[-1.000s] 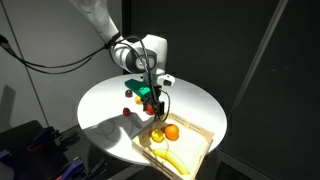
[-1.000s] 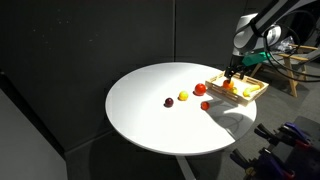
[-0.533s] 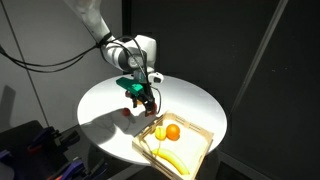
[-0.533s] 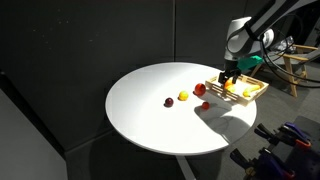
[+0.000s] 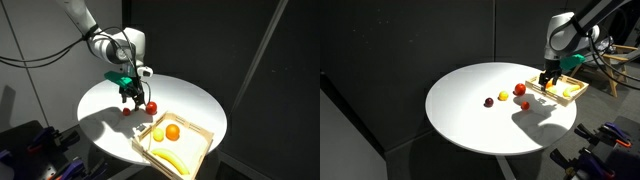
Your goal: Put the toy orange and lemon on the tray
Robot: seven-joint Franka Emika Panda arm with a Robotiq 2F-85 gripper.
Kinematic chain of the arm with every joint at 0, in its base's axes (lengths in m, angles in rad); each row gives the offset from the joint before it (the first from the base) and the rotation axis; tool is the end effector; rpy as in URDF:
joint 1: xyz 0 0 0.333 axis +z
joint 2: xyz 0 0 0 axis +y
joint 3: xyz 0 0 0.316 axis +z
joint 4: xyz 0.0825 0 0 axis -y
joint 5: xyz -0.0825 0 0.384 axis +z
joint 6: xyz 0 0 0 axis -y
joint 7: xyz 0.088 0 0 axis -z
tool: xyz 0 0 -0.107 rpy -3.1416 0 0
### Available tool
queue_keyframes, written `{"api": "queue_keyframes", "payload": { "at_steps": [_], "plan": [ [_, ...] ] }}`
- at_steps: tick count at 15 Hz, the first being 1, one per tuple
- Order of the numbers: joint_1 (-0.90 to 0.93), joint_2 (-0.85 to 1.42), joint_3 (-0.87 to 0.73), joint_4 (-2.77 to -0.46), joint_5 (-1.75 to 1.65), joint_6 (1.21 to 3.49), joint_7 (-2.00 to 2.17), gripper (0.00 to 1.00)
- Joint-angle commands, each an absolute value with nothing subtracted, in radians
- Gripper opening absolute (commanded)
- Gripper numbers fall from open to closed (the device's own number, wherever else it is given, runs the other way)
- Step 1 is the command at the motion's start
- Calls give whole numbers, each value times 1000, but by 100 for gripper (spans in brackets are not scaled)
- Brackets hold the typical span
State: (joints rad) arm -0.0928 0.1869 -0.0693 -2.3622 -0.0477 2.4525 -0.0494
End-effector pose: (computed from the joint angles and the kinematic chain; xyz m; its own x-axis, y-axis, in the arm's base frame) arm 0.4933 -0.0813 0.2409 0.9923 -0.0751 -0.0988 -0.0720 -0.9968 0.0347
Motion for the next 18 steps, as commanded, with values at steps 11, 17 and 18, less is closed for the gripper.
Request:
{"api": "queue_keyframes", "payload": {
  "at_steps": [11, 17, 18],
  "plan": [
    [-42, -94, -42, -2466, -38, 2290, 27, 100],
    [-33, -197, -30, -2502, -25, 2236, 16, 100],
    [-32, -212, -29, -2506, -23, 2227, 14, 100]
  ]
}}
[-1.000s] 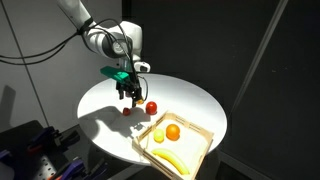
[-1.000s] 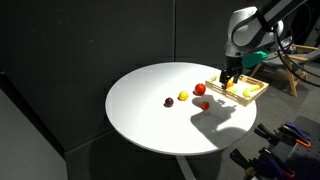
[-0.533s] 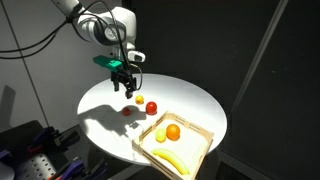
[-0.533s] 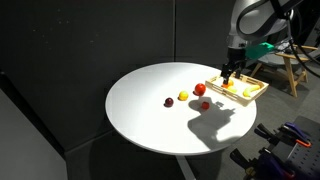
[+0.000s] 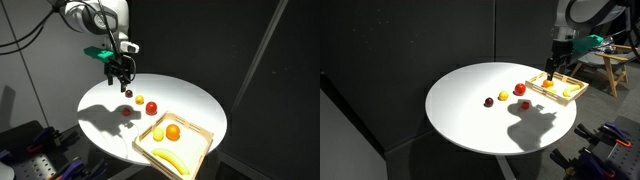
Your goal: Put the toy orange and lemon on the tray
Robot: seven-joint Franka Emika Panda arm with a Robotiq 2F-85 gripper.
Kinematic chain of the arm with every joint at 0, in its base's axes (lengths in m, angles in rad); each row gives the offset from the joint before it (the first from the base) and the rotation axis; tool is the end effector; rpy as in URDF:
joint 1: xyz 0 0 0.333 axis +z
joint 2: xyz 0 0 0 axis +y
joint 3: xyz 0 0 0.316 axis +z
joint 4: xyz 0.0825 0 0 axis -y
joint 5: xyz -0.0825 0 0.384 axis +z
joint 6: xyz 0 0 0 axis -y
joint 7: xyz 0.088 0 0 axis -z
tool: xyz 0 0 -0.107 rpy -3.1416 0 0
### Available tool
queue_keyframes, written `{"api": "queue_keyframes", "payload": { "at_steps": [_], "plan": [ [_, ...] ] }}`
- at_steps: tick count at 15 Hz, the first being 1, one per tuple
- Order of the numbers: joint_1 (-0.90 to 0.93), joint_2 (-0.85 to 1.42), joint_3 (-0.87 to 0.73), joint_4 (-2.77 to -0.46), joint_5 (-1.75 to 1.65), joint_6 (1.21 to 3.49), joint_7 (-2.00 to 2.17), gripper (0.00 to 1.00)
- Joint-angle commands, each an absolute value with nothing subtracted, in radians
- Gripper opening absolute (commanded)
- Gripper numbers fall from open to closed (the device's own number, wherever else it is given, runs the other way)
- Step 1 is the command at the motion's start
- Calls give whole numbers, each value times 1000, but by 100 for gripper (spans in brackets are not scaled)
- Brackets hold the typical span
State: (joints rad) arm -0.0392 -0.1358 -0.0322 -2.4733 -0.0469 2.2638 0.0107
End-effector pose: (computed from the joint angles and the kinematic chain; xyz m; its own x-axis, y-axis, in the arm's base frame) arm 0.4514 -0.0334 0.3371 0.9960 -0.0513 -0.0738 -0.0492 -0.9983 0.0302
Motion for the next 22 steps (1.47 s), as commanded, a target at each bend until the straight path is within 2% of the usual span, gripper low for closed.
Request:
{"api": "queue_keyframes", "payload": {
  "at_steps": [1, 11, 22],
  "plan": [
    [-31, -230, -28, -2512, -19, 2218, 11, 100],
    [-5, -346, -28, -2545, 12, 2175, -38, 100],
    [-13, -303, -23, -2528, -8, 2193, -8, 100]
  ]
}}
